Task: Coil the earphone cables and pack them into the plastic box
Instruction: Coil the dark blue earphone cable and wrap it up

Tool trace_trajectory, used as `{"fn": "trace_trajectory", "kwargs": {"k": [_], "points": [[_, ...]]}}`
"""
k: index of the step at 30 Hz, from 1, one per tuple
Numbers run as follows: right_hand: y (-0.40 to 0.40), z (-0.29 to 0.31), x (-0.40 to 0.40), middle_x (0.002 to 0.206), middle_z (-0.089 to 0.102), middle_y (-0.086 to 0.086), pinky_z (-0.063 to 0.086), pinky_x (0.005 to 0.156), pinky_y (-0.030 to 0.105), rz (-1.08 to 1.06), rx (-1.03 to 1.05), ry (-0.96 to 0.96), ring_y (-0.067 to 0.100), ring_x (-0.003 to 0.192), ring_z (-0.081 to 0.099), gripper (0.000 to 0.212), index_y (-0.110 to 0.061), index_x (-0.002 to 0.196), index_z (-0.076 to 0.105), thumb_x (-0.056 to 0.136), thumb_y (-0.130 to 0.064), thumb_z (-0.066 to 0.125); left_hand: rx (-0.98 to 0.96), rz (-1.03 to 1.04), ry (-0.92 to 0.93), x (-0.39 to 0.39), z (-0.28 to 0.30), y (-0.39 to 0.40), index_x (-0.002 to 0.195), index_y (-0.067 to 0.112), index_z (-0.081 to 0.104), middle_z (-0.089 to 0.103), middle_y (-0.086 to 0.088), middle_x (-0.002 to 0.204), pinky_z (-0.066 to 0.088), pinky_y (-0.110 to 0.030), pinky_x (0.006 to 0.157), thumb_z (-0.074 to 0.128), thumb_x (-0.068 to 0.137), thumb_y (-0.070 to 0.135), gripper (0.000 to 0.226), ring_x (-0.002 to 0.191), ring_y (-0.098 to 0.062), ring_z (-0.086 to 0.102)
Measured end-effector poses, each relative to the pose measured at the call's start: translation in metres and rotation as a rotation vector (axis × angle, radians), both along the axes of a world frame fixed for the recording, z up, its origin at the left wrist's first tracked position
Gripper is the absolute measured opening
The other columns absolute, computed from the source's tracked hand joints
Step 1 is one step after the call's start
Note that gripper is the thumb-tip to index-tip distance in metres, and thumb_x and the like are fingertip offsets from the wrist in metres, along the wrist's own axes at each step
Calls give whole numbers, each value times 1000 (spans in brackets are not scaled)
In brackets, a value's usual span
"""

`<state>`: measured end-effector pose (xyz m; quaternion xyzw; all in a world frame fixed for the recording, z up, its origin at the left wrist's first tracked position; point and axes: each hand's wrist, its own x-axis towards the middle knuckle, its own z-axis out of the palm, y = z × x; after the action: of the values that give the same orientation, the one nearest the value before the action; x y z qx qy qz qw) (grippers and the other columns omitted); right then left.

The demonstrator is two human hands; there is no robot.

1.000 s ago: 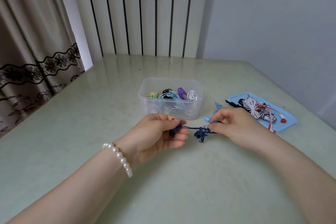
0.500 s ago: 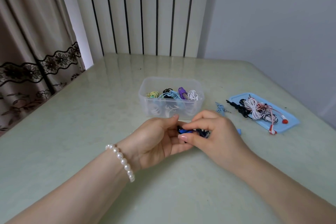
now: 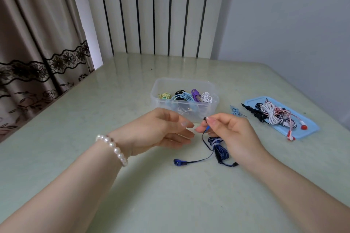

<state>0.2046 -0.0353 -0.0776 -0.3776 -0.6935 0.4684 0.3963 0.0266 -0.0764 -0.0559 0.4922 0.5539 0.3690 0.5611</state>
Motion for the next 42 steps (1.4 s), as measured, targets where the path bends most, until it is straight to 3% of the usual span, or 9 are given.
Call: {"fn": "trace_trajectory", "kwargs": {"k": [4,8,10,16,20,26,30,35,42], "points": [[2,1,2,74,70,3,49,71,13,-45,-47,53,5,69,63,15,-12,87,67,89,-11,53,112,121,113,-18,4,4,87,10,68,70,-5,81,54,-26,70,55,88,3,15,70,-13,66],[5,-1,4,58,58,-1,44,60,10,-94,25,27,3,55,53,16,-14,92,69,87,-7,56,219,345,350,-42,3,12,77,15,69,67,-2,74,46,-14,58,64,82,4,13,64,-9,57],[4,-1,4,54,56,-4,44,56,11,-84,24,49,4,51,50,16,-14,90,68,86,-3,57,231,395,460,-48,-2,15,76,16,69,66,-1,73,43,-16,57,68,79,6,11,65,-12,55],[3,-3,3,52,60,-1,46,51,15,-42,-11,66,8,46,53,12,-12,81,64,80,0,62,220,296,665,-43,-16,20,79,16,74,64,11,66,41,-11,57,71,78,11,6,62,-4,54],[1,-3,2,59,65,1,49,54,15,-18,-35,90,8,48,58,20,-12,82,66,78,7,61,241,283,697,-44,-14,18,81,15,75,62,12,62,33,-3,43,71,77,10,7,49,4,51],[-1,-2,1,66,66,7,48,56,15,24,-32,67,9,50,57,21,-12,85,66,81,7,59,230,183,705,-37,-13,15,68,17,72,61,11,49,42,-10,45,73,74,8,11,39,2,51],[-2,-1,1,66,65,9,47,55,14,29,-31,71,8,49,56,19,-11,85,66,81,6,58,199,143,748,-32,-16,15,71,12,70,57,14,39,42,-12,41,70,76,5,9,37,1,52],[-1,-2,1,65,66,7,48,55,15,16,-39,70,9,50,57,19,-12,84,67,81,5,59,196,108,769,-33,-13,12,74,12,73,57,18,39,38,-7,41,70,76,5,8,39,5,51],[0,-2,2,67,66,9,49,57,16,8,-44,56,9,50,58,20,-12,84,67,82,5,59,206,27,845,-34,-11,10,76,17,75,64,8,54,39,-6,45,74,73,9,9,49,-3,56]]}}
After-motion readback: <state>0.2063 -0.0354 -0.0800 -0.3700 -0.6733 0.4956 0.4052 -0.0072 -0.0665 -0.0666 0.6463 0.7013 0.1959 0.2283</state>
